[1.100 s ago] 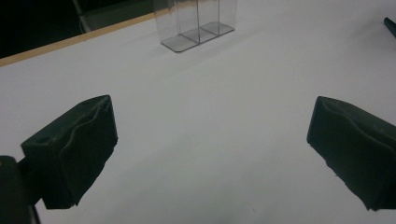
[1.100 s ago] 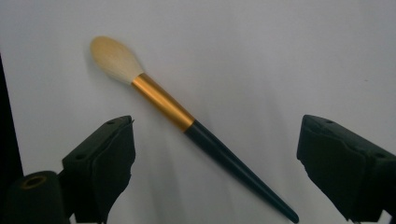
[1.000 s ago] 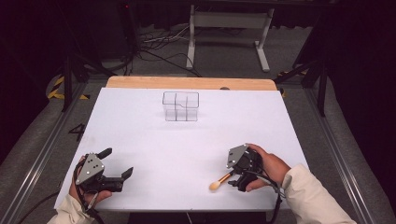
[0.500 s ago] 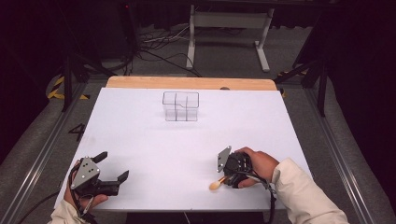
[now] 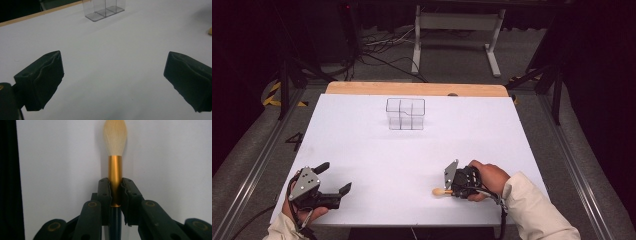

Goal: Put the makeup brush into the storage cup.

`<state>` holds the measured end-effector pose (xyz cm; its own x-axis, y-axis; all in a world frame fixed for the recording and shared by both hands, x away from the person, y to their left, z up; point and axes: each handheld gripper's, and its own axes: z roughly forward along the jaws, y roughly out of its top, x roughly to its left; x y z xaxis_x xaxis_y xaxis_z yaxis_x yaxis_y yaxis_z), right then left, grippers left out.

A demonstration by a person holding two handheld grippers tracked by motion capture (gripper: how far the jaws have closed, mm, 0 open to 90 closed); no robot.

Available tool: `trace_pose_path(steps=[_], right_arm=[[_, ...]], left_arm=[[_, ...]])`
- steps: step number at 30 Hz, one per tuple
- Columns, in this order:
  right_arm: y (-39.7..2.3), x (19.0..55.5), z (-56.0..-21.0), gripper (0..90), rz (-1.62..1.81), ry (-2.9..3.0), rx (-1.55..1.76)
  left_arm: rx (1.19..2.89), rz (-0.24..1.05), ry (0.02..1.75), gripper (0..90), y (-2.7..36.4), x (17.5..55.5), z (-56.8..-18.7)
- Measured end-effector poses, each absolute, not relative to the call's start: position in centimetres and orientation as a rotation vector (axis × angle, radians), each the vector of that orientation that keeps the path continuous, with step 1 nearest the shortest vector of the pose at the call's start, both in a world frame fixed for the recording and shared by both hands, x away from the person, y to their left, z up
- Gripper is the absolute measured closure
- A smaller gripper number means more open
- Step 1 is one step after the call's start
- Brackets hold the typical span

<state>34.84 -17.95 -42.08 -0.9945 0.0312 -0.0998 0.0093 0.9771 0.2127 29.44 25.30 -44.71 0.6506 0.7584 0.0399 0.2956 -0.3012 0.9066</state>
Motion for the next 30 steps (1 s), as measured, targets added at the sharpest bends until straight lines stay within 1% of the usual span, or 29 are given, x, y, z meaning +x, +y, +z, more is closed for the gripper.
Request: trace_pose_path(steps=[3, 7, 8, 9, 10, 15, 20, 24, 30], right_arm=[[-18.4, 34.9, -41.9, 78.5, 0.363, 2.992, 0.06], [-20.5, 35.1, -40.3, 78.6, 0.666, 2.877, 0.166], [-20.5, 35.1, -40.3, 78.6, 0.666, 2.877, 0.166], [-21.7, 35.1, -39.4, 78.6, 0.838, 2.801, 0.245], [-21.7, 35.1, -39.4, 78.6, 0.838, 2.801, 0.245], [-24.0, 34.9, -37.9, 78.6, 1.148, 2.598, 0.419], [-25.6, 34.9, -36.9, 78.5, 1.345, 2.384, 0.554], [-25.7, 34.9, -36.2, 78.5, 1.442, 2.282, 0.587], [-24.7, 35.1, -36.1, 78.5, 1.543, 2.197, 0.613]], left_arm=[[1.886, 0.575, 0.822, 3.6, 25.2, 29.5, -44.7], [1.877, 0.565, 0.829, 3.7, 25.2, 29.6, -44.7], [1.877, 0.565, 0.829, 3.9, 25.2, 29.6, -44.7], [1.872, 0.563, 0.834, 4.1, 25.1, 29.7, -44.6], [1.872, 0.563, 0.834, 4.4, 25.1, 29.7, -44.6], [1.861, 0.554, 0.823, 5.5, 24.9, 29.7, -44.4], [1.847, 0.546, 0.825, 6.0, 24.8, 29.9, -44.1], [1.821, 0.536, 0.82, 6.3, 24.5, 30.1, -43.8], [1.8, 0.508, 0.78, 7.1, 23.1, 30.8, -42.8]])
